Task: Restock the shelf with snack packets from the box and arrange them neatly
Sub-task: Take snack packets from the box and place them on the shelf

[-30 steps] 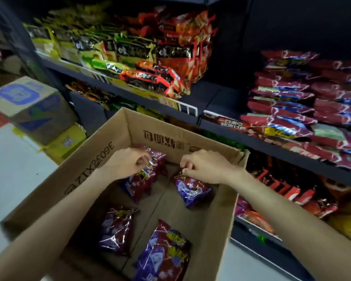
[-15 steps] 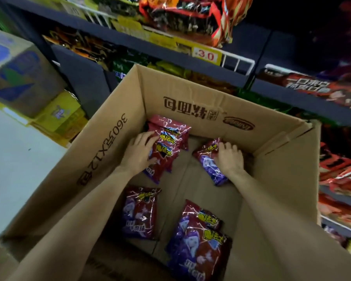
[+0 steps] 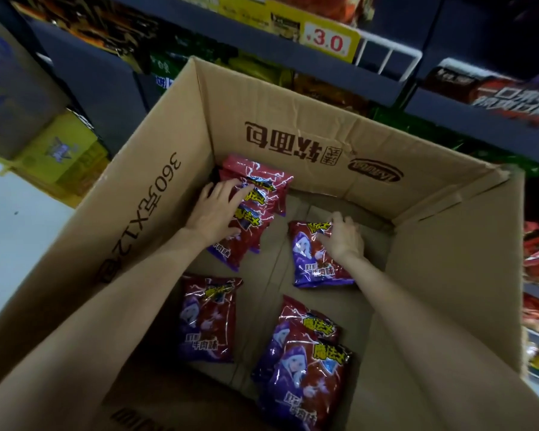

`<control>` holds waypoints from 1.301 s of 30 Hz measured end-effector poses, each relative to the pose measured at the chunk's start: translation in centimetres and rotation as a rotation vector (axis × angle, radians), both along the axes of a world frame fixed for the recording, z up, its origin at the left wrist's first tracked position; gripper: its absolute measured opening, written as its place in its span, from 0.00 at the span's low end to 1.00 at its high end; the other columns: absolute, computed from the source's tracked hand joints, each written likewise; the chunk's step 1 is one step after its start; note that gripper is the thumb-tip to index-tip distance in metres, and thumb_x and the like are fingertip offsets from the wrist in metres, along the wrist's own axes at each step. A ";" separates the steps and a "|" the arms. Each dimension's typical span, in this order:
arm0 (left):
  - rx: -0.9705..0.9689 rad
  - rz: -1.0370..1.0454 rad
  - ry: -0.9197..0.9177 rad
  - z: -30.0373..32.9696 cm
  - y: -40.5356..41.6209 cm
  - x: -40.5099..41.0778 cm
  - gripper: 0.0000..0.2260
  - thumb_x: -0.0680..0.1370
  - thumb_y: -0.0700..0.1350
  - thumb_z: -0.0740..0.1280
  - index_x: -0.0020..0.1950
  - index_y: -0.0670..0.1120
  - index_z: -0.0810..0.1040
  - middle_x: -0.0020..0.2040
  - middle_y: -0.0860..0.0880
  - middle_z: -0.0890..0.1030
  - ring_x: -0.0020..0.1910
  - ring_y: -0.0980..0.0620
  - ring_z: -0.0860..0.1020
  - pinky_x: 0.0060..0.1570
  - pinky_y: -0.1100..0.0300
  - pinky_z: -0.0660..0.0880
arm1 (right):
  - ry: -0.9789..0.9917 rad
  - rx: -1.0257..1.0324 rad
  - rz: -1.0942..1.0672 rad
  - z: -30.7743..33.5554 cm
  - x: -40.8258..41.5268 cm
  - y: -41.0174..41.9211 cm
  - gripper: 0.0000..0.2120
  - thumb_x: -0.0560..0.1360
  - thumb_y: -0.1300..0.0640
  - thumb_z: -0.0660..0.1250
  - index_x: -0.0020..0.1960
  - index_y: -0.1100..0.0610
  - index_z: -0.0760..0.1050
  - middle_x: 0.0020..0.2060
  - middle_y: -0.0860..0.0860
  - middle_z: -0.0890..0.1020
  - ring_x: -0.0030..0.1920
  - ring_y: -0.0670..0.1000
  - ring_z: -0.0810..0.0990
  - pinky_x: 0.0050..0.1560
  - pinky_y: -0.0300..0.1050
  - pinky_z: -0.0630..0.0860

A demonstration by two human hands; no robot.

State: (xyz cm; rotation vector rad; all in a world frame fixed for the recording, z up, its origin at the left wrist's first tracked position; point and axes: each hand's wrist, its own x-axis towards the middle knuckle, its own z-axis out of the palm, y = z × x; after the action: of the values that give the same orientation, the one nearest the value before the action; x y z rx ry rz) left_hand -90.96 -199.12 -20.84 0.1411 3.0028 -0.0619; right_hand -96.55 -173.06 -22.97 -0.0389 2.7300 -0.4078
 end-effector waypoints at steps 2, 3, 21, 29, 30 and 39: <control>-0.007 0.009 -0.009 0.0 0.1 -0.1 0.45 0.69 0.55 0.74 0.77 0.52 0.50 0.67 0.46 0.64 0.66 0.47 0.65 0.67 0.49 0.61 | -0.033 0.016 0.024 0.2 0.0 0.2 0.21 0.74 0.51 0.70 0.63 0.56 0.70 0.63 0.57 0.71 0.62 0.59 0.72 0.54 0.49 0.72; -0.010 0.014 -0.013 0.0 0.1 -0.1 0.44 0.69 0.55 0.74 0.77 0.53 0.50 0.66 0.46 0.65 0.65 0.47 0.66 0.66 0.49 0.62 | -0.058 0.017 0.040 0.3 0.0 0.3 0.20 0.74 0.51 0.70 0.62 0.55 0.71 0.62 0.57 0.73 0.61 0.58 0.73 0.52 0.47 0.72; 0.083 -0.063 0.089 0.7 -1.2 -1.0 0.38 0.69 0.49 0.75 0.74 0.46 0.61 0.65 0.43 0.67 0.63 0.45 0.69 0.61 0.51 0.68 | 0.048 -0.002 0.396 1.8 -1.3 -3.1 0.04 0.76 0.57 0.66 0.49 0.51 0.72 0.52 0.52 0.80 0.57 0.54 0.76 0.60 0.50 0.69; 0.021 -0.124 0.075 1.8 -0.6 -2.2 0.29 0.68 0.51 0.75 0.65 0.48 0.68 0.64 0.47 0.68 0.64 0.49 0.65 0.64 0.54 0.63 | -0.153 0.191 0.637 0.8 -2.0 -3.0 0.31 0.74 0.48 0.68 0.73 0.54 0.61 0.70 0.54 0.66 0.71 0.56 0.62 0.70 0.54 0.60; 0.012 -0.120 0.075 1.8 -0.6 -2.1 0.29 0.69 0.51 0.75 0.66 0.48 0.68 0.64 0.48 0.68 0.64 0.49 0.65 0.65 0.54 0.62 | -0.178 0.203 0.675 0.6 -2.1 -3.1 0.33 0.74 0.48 0.68 0.74 0.54 0.59 0.71 0.54 0.65 0.72 0.55 0.61 0.70 0.53 0.59; -0.095 -0.213 0.059 2.2 -1.1 -1.4 0.25 0.71 0.53 0.71 0.65 0.48 0.69 0.64 0.47 0.69 0.66 0.48 0.64 0.68 0.51 0.57 | -0.227 0.433 0.737 0.5 -1.2 -2.6 0.34 0.71 0.44 0.71 0.72 0.53 0.64 0.69 0.55 0.68 0.71 0.57 0.61 0.69 0.59 0.59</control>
State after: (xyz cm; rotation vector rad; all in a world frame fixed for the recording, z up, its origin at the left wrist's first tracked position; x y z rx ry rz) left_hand -92.34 -200.22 -18.62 0.4559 3.0237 -0.2345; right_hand -97.79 -175.66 -22.43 -0.7914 2.3049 0.3617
